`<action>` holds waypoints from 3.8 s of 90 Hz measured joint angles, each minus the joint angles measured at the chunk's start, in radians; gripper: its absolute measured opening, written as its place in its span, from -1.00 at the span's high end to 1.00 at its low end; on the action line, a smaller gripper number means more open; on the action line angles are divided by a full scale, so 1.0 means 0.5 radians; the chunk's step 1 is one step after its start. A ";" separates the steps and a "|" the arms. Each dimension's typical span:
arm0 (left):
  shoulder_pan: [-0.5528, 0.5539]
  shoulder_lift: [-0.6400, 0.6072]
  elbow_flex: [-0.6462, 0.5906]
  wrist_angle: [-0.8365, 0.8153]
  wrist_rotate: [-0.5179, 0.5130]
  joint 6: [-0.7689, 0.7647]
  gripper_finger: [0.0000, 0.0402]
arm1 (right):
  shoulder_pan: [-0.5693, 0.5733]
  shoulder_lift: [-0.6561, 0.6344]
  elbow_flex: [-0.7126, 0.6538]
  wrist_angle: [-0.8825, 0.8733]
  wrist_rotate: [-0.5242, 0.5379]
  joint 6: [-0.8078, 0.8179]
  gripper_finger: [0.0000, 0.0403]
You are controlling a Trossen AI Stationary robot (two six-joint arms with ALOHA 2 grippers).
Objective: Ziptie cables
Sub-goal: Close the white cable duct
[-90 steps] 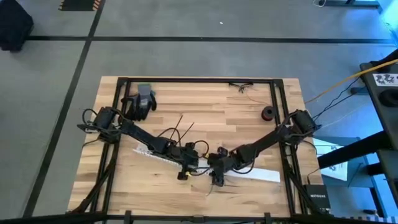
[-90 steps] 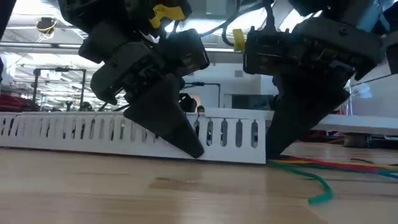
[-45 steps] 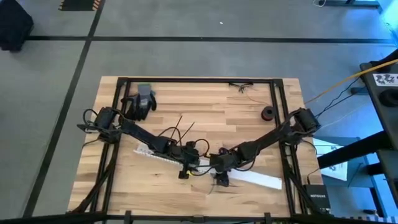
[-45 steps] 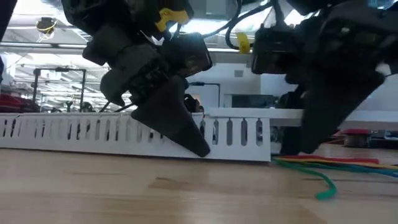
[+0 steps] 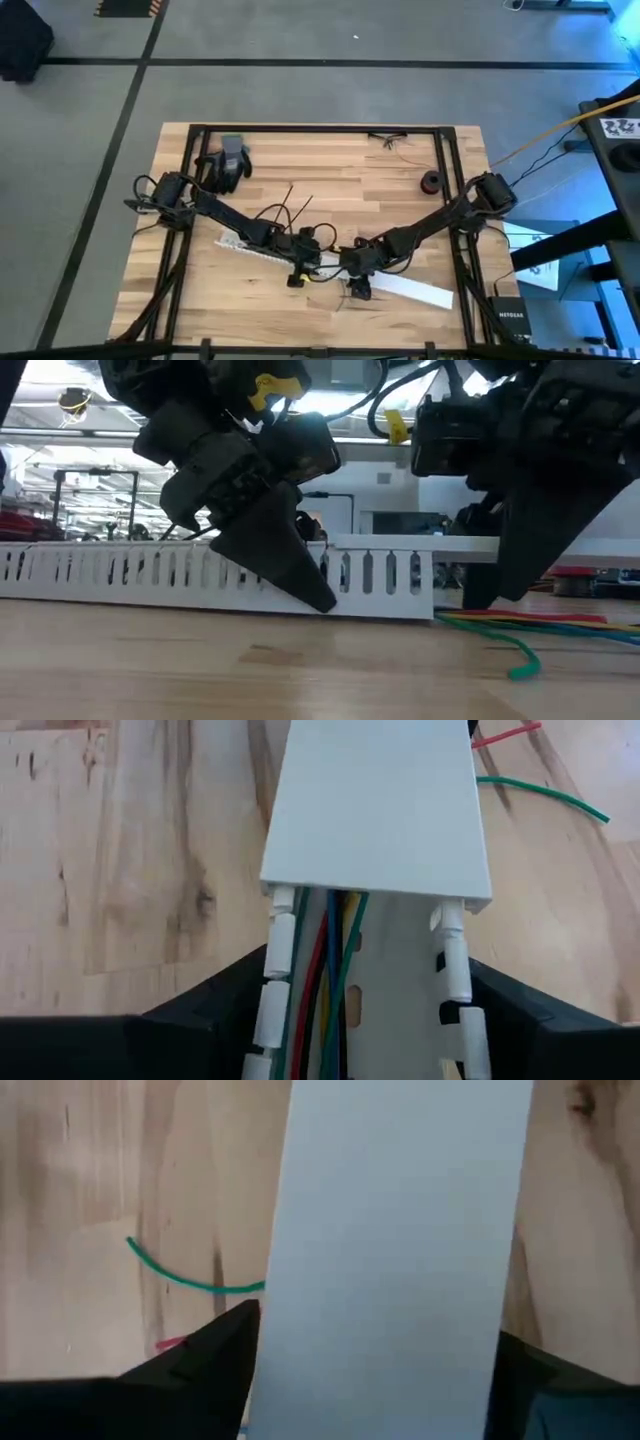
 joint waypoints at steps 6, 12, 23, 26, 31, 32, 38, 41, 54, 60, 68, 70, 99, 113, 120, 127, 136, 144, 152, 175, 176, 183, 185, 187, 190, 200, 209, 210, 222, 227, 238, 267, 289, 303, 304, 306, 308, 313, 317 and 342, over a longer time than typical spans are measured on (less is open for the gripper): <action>0.000 0.000 -0.001 0.001 0.001 0.010 -0.16 | 0.001 0.000 0.000 -0.001 0.045 0.012 -0.18; -0.001 0.000 -0.002 0.002 0.004 0.026 -0.16 | -0.004 0.000 0.000 -0.002 0.069 0.018 -0.05; -0.001 -0.001 -0.005 0.012 0.009 0.025 -0.16 | -0.032 0.000 -0.001 0.036 0.051 0.049 -0.02; -0.001 -0.001 -0.005 0.017 0.009 0.025 -0.16 | -0.040 0.000 -0.003 0.051 0.050 0.069 -0.02; -0.001 -0.001 -0.006 0.024 0.011 0.022 -0.16 | -0.051 0.001 -0.005 0.081 0.051 0.106 -0.02; -0.001 -0.001 -0.005 0.028 0.010 0.021 -0.16 | -0.054 0.002 -0.005 0.092 0.052 0.110 -0.02; -0.001 -0.001 -0.005 0.036 0.000 0.013 -0.16 | -0.066 0.002 -0.004 0.112 0.071 0.157 -0.02; 0.000 -0.001 -0.005 0.037 0.003 0.009 -0.16 | -0.066 0.002 -0.004 0.115 0.095 0.191 -0.02; -0.001 -0.002 -0.005 0.052 0.008 0.019 -0.16 | -0.064 0.004 -0.004 0.191 0.134 0.240 -0.02; -0.002 -0.003 -0.005 0.066 0.007 0.018 -0.16 | -0.072 0.006 -0.004 0.235 0.140 0.241 -0.02; -0.003 -0.001 -0.011 0.080 0.017 0.019 -0.16 | -0.085 0.046 -0.004 0.275 0.138 0.228 -0.02; -0.004 0.001 -0.012 0.089 0.019 0.023 -0.16 | -0.088 0.062 -0.004 0.283 0.125 0.213 -0.02; -0.005 0.020 -0.015 0.144 0.030 0.065 -0.19 | -0.099 0.121 0.004 0.317 0.068 0.078 -0.02; -0.011 0.087 -0.009 0.299 0.048 0.063 -0.35 | -0.117 0.125 0.003 0.330 0.052 0.007 -0.07; -0.001 0.103 0.009 0.325 0.063 0.083 -0.42 | -0.122 0.134 0.008 0.380 0.091 -0.030 -0.05; 0.004 0.089 0.016 0.268 0.067 0.103 -0.47 | -0.121 0.134 0.008 0.366 0.105 -0.029 -0.03; 0.001 0.003 0.016 0.209 0.067 0.140 -0.49 | -0.120 0.133 0.008 0.354 0.102 -0.029 -0.04; 0.000 -0.087 0.020 0.144 0.066 0.164 -0.50 | -0.118 0.132 0.008 0.343 0.086 -0.027 -0.06; -0.002 -0.194 0.019 0.006 0.033 0.168 -0.50 | -0.118 0.131 0.008 0.329 0.065 -0.028 -0.06; -0.030 -0.472 0.013 -0.387 -0.380 0.122 -0.50 | -0.117 0.128 0.007 0.303 0.049 -0.032 -0.04; -0.030 -0.472 0.008 -0.383 -0.385 0.122 -0.50 | -0.117 0.128 0.007 0.303 0.049 -0.032 -0.04; -0.028 -0.436 -0.018 -0.346 -0.390 0.112 -0.50 | -0.117 0.128 0.006 0.300 0.044 -0.033 -0.04; -0.028 -0.416 -0.023 -0.324 -0.390 0.102 -0.50 | -0.117 0.128 0.006 0.298 0.042 -0.033 -0.04; -0.028 -0.393 -0.031 -0.305 -0.390 0.100 -0.50 | -0.117 0.127 0.006 0.298 0.040 -0.033 -0.04; -0.028 -0.350 -0.033 -0.316 -0.390 0.083 -0.50 | -0.117 0.127 0.005 0.300 0.034 -0.032 -0.04; -0.023 -0.248 -0.027 -0.283 -0.390 0.048 -0.50 | -0.116 0.125 0.004 0.288 0.026 -0.028 -0.04; -0.023 -0.219 -0.025 -0.298 -0.385 0.050 -0.50 | -0.116 0.124 0.004 0.285 0.020 -0.028 -0.04; -0.023 -0.219 -0.025 -0.303 -0.387 0.050 -0.50 | -0.116 0.124 0.004 0.285 0.019 -0.028 -0.04; -0.023 -0.270 -0.021 -0.442 -0.390 0.025 -0.50 | -0.116 0.126 0.004 0.295 0.015 -0.029 -0.04; -0.023 -0.312 -0.022 -0.524 -0.392 0.007 -0.50 | -0.117 0.127 0.004 0.298 0.015 -0.033 -0.04; -0.041 -0.441 -0.033 -0.665 -0.393 -0.010 -0.50 | -0.117 0.127 0.004 0.295 0.014 -0.037 -0.04; -0.197 -0.724 -0.041 -0.923 -0.387 -0.138 -0.50 | -0.115 0.127 0.002 0.286 -0.004 -0.065 -0.04; -0.266 -0.606 -0.330 -0.514 -0.480 -0.180 -0.50 | -0.115 0.127 0.002 0.286 -0.006 -0.072 -0.04; -0.268 -0.593 -0.526 -0.016 -0.429 -0.218 -0.50 | -0.115 0.127 0.002 0.286 -0.010 -0.077 -0.04; -0.269 -0.591 -0.536 0.001 -0.428 -0.220 -0.50 | -0.115 0.127 0.001 0.287 -0.011 -0.076 -0.04; -0.270 -0.586 -0.555 0.027 -0.426 -0.222 -0.50 | -0.115 0.127 0.001 0.287 -0.012 -0.073 -0.04; -0.268 -0.572 -0.574 0.052 -0.425 -0.225 -0.50 | -0.115 0.128 0.001 0.289 -0.011 -0.073 -0.04; -0.257 -0.549 -0.593 0.131 -0.419 -0.219 -0.50 | -0.116 0.128 0.001 0.289 -0.011 -0.074 -0.04; -0.252 -0.535 -0.595 0.188 -0.421 -0.204 -0.50 | -0.118 0.128 0.001 0.289 -0.010 -0.073 -0.04; -0.236 -0.342 -0.575 0.476 -0.396 -0.108 -0.26 | -0.118 0.132 -0.001 0.337 -0.009 -0.073 -0.04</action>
